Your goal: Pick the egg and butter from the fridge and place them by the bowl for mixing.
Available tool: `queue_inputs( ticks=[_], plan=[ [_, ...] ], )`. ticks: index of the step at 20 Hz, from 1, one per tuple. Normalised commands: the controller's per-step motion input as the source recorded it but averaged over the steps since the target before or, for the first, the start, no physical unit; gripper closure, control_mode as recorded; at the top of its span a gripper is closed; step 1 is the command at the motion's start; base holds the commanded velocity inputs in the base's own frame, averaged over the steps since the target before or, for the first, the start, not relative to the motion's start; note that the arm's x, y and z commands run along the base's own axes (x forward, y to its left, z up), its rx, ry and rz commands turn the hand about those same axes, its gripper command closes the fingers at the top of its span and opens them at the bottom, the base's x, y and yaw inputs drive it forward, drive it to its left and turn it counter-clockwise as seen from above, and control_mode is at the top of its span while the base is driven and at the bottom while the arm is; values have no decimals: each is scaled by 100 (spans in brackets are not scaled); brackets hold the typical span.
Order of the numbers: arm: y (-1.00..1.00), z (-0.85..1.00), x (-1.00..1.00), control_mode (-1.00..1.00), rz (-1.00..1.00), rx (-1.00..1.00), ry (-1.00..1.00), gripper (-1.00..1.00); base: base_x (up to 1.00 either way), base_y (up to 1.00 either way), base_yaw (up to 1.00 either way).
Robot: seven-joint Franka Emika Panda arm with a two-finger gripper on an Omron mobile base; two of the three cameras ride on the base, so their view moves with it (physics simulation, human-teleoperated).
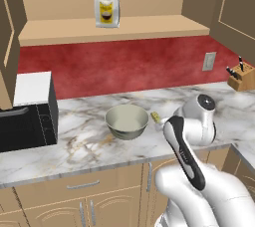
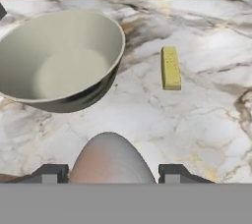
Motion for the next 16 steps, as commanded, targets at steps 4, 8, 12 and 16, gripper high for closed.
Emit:
queue_inputs(
  ticks=[4, 8, 12, 16],
  plan=[
    [11, -13, 53, -100, 0, 0, 6, 100, 0, 0, 0],
    [0, -5, 35, -100, 0, 0, 10, 100, 0, 0, 0],
    [0, -15, 24, -100, 0, 0, 9, 100, 0, 0, 0],
    [0, -16, 30, -100, 0, 0, 6, 100, 0, 0, 0]
  ],
)
